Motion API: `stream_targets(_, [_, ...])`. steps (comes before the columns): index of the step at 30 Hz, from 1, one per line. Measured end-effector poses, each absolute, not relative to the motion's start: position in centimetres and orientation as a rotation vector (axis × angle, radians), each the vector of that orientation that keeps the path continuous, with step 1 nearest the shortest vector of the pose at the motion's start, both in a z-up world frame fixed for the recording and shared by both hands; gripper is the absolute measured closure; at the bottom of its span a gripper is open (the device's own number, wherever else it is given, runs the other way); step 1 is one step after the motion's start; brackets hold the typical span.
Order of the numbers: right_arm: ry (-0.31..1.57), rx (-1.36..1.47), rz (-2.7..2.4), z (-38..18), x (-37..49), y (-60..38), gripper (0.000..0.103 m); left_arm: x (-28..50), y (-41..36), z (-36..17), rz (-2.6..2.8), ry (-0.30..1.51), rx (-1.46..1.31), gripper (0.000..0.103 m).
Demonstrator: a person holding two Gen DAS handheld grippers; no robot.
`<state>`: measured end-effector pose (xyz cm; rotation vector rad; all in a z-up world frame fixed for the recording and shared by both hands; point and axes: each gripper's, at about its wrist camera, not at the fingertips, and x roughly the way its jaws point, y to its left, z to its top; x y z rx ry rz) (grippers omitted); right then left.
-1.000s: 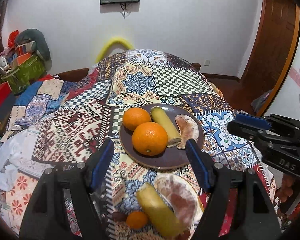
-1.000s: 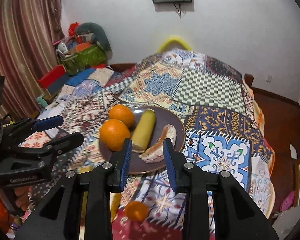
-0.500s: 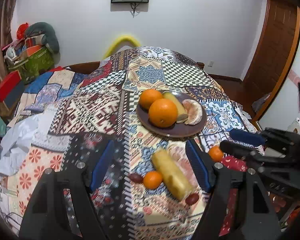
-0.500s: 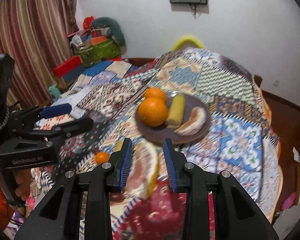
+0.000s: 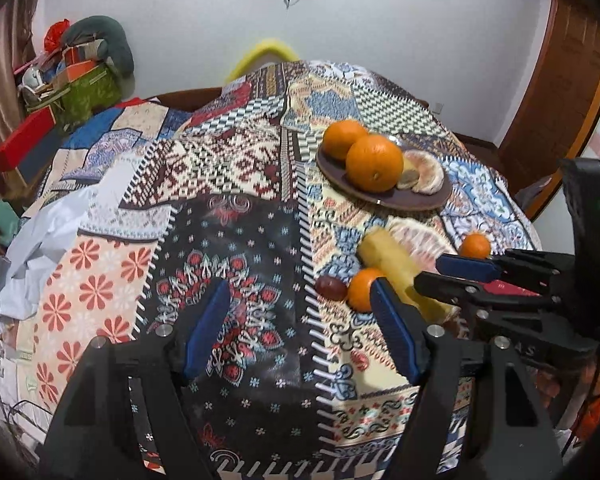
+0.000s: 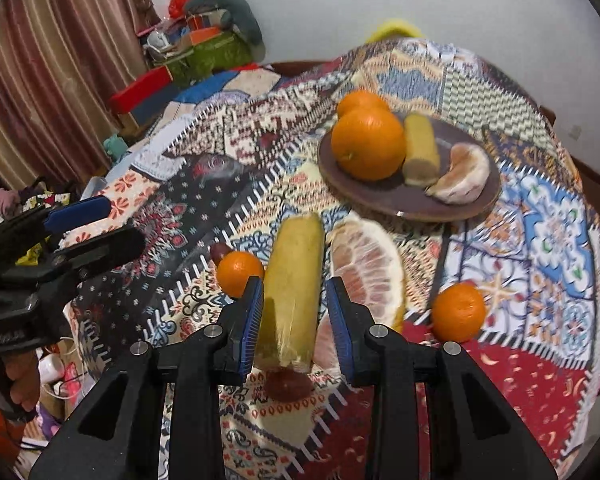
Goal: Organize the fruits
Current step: 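Grasp a second yellow cylinder on the cloth with the right tool, then lift the yellow cylinder with the right tool and carry it toward the plate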
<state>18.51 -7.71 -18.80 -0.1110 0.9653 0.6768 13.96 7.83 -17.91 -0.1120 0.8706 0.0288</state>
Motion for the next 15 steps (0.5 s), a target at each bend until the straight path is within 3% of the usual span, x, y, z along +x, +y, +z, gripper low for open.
stream_targets(15, [1.006,-0.125,0.682,-20.6,19.7,-5.9,0.067,14.7,8.4,-20.4,0.015,0.918,-0.158,0.038])
